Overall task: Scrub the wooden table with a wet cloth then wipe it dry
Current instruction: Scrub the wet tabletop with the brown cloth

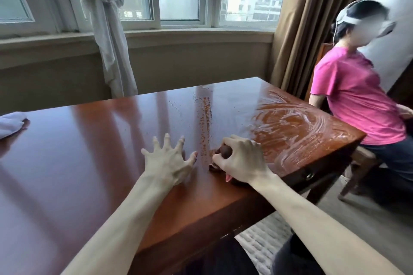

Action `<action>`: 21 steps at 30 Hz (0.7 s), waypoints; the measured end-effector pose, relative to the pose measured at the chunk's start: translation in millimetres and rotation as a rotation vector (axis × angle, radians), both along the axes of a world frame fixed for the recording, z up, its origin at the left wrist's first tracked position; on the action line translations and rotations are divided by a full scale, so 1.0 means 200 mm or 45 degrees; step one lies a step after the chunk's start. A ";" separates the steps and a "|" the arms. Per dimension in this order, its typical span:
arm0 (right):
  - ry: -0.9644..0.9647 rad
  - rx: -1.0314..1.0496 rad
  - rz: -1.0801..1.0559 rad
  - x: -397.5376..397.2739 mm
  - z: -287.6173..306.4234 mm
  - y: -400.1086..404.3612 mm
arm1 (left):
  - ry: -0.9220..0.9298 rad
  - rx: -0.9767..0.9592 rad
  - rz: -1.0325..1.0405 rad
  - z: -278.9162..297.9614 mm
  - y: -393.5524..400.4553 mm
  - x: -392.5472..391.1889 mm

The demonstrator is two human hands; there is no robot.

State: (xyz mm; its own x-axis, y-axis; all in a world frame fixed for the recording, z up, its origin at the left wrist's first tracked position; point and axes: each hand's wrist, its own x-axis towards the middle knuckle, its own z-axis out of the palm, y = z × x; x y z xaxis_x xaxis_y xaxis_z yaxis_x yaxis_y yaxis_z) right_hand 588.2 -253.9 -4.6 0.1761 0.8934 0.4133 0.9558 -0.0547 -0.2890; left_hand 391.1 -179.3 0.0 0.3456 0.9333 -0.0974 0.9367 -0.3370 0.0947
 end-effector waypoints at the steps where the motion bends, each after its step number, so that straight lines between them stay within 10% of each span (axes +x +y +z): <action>1: -0.007 -0.005 -0.041 0.04 0.03 0.06 | 0.001 -0.004 0.002 -0.01 -0.04 -0.02; 21: 0.017 0.092 -0.142 0.28 0.02 0.08 | -0.023 0.048 -0.067 -0.10 -0.10 -0.14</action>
